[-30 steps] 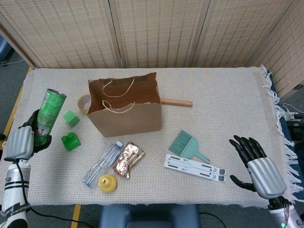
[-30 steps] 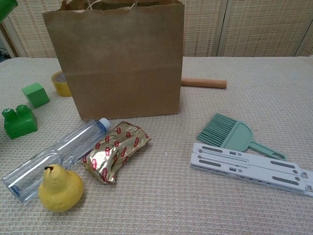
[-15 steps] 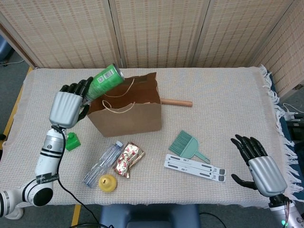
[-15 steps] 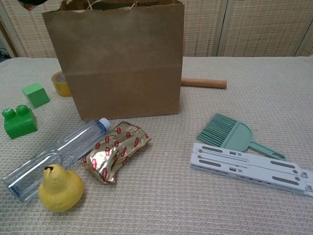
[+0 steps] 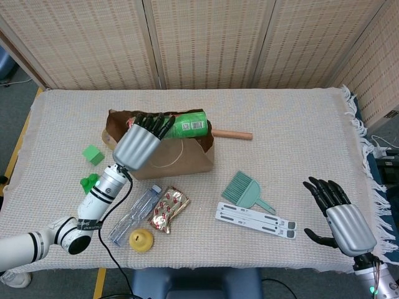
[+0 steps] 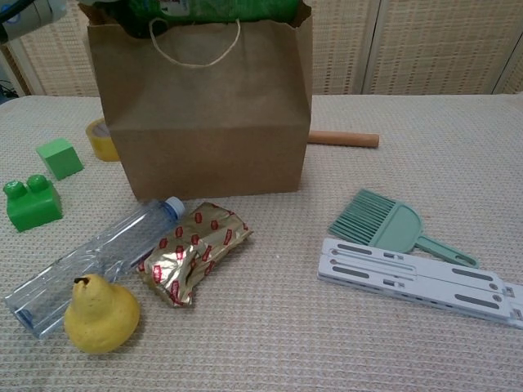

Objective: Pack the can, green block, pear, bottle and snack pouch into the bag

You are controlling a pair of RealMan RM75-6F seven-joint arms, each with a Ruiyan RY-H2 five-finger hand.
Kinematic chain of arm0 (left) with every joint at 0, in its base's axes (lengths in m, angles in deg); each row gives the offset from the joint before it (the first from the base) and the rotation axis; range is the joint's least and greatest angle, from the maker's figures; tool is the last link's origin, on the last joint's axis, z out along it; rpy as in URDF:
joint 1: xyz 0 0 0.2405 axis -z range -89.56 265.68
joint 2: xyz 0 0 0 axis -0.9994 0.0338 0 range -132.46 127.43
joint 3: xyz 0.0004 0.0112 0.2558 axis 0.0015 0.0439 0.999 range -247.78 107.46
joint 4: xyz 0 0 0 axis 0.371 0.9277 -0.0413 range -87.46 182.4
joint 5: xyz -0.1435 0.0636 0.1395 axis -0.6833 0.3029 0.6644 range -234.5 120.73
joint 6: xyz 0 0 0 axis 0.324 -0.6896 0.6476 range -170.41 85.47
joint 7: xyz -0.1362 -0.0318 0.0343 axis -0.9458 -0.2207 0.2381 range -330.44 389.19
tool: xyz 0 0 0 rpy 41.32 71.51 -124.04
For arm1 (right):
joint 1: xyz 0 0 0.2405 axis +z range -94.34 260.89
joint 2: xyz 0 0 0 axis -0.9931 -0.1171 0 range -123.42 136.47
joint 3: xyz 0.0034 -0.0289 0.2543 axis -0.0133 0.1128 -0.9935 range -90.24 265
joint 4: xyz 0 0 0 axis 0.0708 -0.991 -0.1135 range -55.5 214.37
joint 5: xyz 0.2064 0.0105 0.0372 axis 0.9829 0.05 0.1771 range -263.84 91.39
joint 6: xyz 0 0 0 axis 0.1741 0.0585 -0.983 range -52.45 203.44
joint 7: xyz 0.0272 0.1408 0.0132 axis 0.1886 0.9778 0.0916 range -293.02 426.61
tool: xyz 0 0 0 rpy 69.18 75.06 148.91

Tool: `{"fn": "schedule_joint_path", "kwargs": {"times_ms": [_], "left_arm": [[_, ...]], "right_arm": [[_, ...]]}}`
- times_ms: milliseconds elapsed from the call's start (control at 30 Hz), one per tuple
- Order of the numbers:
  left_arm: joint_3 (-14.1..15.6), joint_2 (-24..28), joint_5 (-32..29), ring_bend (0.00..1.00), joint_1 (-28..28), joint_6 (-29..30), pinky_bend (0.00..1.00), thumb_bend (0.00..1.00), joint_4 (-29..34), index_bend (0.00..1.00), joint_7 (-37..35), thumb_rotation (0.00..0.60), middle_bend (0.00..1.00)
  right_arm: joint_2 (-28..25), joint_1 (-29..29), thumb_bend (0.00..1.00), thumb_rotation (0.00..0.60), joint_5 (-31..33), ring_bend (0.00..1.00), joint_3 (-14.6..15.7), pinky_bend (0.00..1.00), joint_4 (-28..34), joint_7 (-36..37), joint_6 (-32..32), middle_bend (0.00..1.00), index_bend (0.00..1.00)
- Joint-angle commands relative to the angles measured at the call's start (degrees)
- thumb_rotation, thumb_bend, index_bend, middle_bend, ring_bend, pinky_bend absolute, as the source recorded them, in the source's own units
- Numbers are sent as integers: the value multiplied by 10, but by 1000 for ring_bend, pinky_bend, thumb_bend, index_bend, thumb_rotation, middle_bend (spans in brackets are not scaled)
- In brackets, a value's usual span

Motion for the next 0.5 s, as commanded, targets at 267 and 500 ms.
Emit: {"fn": "schedule_joint_path", "kwargs": {"times_ms": [267,500], "left_arm": [[-6,-1,-26,705,37,-11,803,587,-5,605,79,600,695],[11,20,12,704,35,4,792,583,-11,591,81,600,687]], "right_arm": [[-4,-1,97,600,3,0,-1,0,-5,9,-4,0,0],[-6,-3,97,600,-3,0,2,0,-4,12,-5,0,0]]}}
